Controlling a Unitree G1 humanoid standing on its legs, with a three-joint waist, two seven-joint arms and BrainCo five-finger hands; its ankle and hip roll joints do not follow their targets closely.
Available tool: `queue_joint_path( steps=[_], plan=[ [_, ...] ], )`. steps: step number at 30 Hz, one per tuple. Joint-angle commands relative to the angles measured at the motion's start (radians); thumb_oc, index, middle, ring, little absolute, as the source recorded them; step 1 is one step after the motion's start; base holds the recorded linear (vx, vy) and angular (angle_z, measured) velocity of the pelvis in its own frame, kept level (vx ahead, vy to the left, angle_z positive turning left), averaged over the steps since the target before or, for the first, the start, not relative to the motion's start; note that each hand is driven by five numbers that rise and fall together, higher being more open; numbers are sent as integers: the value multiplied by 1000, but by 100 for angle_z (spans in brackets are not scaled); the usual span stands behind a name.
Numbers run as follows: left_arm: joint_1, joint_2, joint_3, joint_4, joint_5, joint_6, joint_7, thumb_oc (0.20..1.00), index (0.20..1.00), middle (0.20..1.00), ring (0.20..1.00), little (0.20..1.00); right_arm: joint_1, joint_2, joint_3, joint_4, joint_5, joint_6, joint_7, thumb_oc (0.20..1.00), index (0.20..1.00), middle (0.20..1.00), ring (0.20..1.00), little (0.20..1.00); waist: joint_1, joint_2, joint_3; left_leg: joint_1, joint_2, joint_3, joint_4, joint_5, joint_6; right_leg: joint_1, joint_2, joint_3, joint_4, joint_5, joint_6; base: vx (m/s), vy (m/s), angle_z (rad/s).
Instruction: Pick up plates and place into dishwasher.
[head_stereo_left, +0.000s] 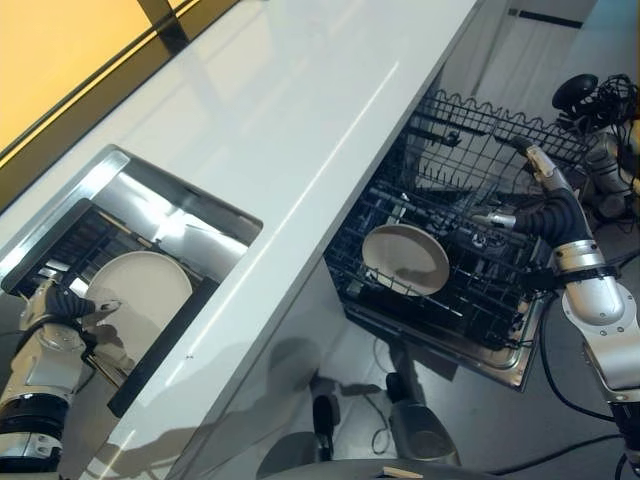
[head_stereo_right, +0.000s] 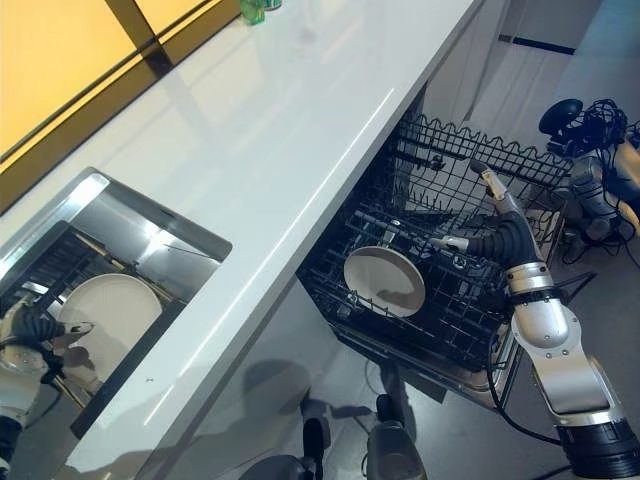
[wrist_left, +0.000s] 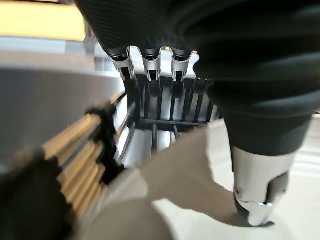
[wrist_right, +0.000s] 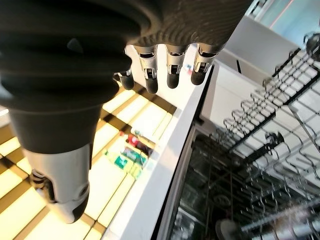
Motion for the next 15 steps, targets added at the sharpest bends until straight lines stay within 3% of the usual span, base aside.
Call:
queue_joint_path(
  steps=[1,6,15],
  plan=[
    [-71,160,-16,44,87,0,-54,1000,1000,1000,1000,1000,-61,-31,12,-26,20,-25,-48,1000,1000,1000,1000,1000,9,-60,-20,-111,-72,9,110,0,77,18,-71,-7,-94,124,48,-51,39,-3],
    [-136,219,-55,132,189,-21,-102,1000,1000,1000,1000,1000,-71,-33,23,-19,11,-32,-59,1000,1000,1000,1000,1000,4,-67,-3,-122,-70,24,118,-6,82,6,-69,6,-92,132,53,-27,26,-3],
    [-236,239,-92,205,214,-47,86,1000,1000,1000,1000,1000,-72,-27,55,-19,11,-32,-75,1000,1000,1000,1000,1000,1,-90,-8,-123,-66,40,118,-14,88,4,-65,18,-92,135,56,23,0,-6]
  ],
)
